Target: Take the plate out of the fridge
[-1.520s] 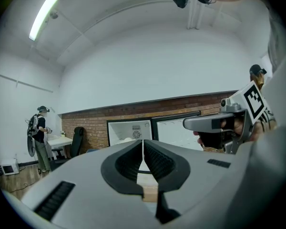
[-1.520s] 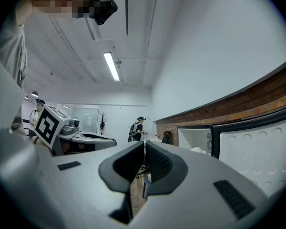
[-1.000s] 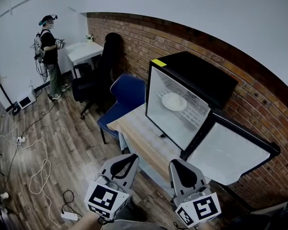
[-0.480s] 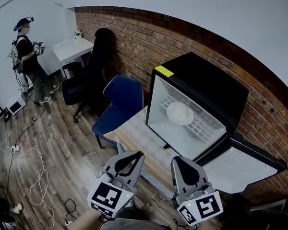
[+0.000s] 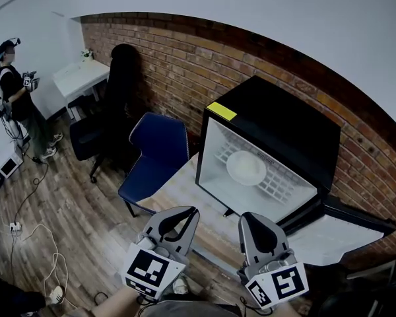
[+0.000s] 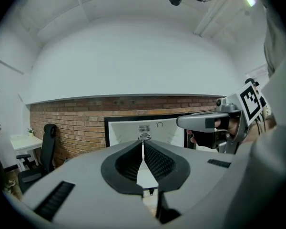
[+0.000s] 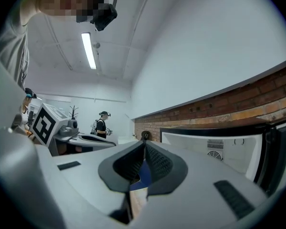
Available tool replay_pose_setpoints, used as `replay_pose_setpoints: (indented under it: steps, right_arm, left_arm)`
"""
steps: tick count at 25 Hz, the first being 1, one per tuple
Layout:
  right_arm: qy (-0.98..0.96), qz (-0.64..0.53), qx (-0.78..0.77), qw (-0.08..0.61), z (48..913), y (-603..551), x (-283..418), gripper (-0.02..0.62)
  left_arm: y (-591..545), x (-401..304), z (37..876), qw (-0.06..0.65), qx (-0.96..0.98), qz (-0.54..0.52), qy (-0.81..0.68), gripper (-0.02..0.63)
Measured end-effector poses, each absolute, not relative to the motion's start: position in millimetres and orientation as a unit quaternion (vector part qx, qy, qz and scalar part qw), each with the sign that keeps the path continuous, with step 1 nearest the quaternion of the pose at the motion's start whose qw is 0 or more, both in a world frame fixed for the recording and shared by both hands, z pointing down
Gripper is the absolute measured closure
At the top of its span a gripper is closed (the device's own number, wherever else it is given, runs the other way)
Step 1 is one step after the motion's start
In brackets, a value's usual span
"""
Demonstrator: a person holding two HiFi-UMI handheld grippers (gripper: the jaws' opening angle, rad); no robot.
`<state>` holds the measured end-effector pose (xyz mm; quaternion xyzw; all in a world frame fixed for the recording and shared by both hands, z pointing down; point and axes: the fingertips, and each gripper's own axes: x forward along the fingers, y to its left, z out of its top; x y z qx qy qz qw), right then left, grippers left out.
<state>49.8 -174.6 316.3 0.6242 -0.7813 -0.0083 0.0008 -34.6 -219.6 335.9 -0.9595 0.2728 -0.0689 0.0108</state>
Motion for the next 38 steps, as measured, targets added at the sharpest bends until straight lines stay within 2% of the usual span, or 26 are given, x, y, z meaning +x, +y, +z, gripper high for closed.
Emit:
replay_pose_setpoints:
  steps: [23, 28, 34, 38]
  right_arm:
    - [-0.759, -0.024, 0.651, 0.011, 312, -176, 90, 0.561]
    - [-0.767, -0.020, 0.642, 0.014, 314, -174, 97, 0.562]
    - [-0.769, -0.018, 0.639, 0.007, 311, -174, 106, 0.561]
    - [-0.768, -0.022, 0.640, 0.001, 303, -177, 113, 0.563]
  left_arm:
    - [-224, 6, 336, 0.015, -0.965, -0.069, 0.253, 0.583]
    - [-224, 17, 333, 0.001, -0.964, -0.062, 0.257, 0.583]
    - [-228, 31, 335, -0.056, -0.967, -0.043, 0.244, 0.583]
    - [-234, 43, 327, -0.059, -0.966, -0.029, 0.249, 0.583]
